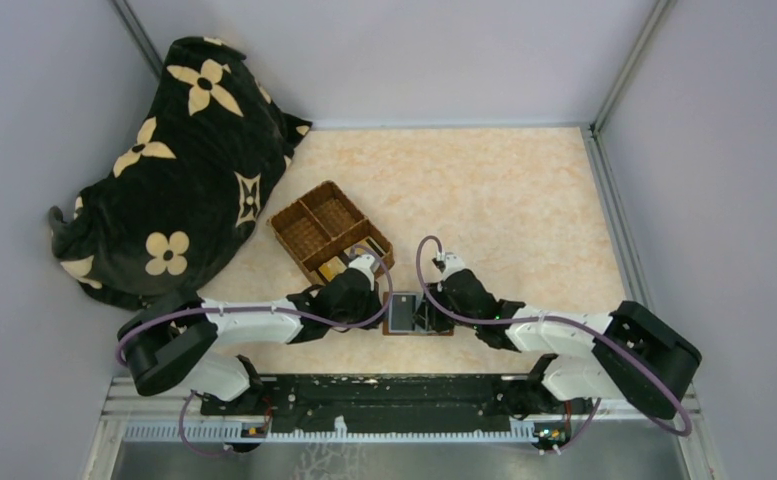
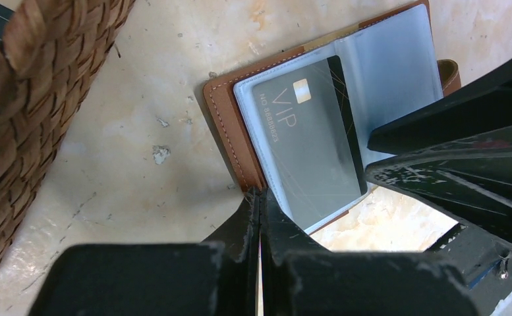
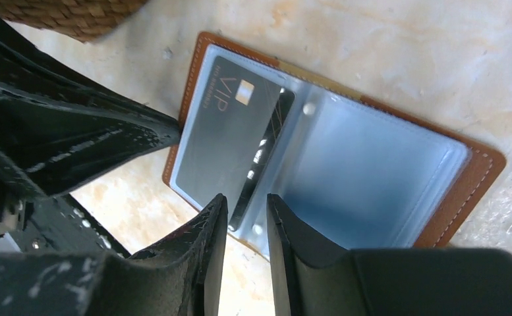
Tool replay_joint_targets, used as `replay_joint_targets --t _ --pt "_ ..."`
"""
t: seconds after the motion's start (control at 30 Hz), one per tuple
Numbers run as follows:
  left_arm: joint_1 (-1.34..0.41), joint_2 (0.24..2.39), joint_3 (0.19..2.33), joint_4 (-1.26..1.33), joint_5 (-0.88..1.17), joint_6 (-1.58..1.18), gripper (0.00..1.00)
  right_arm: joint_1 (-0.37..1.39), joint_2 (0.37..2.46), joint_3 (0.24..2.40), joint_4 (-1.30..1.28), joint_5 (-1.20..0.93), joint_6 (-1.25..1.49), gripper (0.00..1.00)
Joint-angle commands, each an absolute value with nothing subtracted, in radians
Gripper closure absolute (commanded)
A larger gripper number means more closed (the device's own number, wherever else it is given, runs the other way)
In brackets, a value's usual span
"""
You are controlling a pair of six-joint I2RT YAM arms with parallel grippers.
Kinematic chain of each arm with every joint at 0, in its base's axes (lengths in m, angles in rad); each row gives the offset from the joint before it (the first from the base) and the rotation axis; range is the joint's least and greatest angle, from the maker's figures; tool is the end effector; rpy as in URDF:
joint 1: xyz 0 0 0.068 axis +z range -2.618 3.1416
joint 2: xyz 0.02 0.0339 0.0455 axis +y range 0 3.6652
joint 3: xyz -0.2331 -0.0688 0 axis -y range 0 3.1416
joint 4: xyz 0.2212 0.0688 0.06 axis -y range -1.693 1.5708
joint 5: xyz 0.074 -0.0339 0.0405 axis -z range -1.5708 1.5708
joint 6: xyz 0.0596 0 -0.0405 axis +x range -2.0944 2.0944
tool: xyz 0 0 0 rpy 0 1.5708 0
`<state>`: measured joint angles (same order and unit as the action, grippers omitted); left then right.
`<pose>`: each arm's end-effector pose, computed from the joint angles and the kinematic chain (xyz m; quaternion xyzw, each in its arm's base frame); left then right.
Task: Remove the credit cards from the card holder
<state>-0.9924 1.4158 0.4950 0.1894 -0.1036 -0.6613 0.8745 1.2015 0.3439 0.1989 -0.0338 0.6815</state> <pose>0.1499 -0.2184 0.1150 0.1295 0.9030 -0.2674 0.3104 0.1470 0.1790 0.1211 -0.0939 0.8928 0.3199 0.3030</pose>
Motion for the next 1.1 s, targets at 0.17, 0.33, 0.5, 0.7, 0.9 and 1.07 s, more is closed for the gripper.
replay_joint_targets --t 0.17,0.33,0.5,0.7,0.9,1.07 --pt "-0.992 1.408 0.497 0.188 -0.076 -0.666 1.00 0.867 1.326 0.296 0.433 -0.117 0.721 0.70" --pt "-0.992 1.414 0.493 0.192 -0.072 -0.669 1.00 0.866 1.316 0.288 0.495 -0.156 0.735 0.70" --pt "-0.992 1.425 0.494 0.204 -0.063 -0.669 1.00 0.865 1.255 0.287 0.504 -0.165 0.734 0.71" --pt "-0.992 1.428 0.494 0.209 -0.059 -0.668 1.00 0.866 1.207 0.275 0.522 -0.174 0.732 0.72" --pt "-0.992 1.434 0.495 0.212 -0.051 -0.666 1.00 0.866 1.279 0.266 0.595 -0.196 0.744 0.73" --pt "-0.992 1.434 0.486 0.212 -0.048 -0.670 1.00 0.865 1.367 0.297 0.668 -0.237 0.760 0.73"
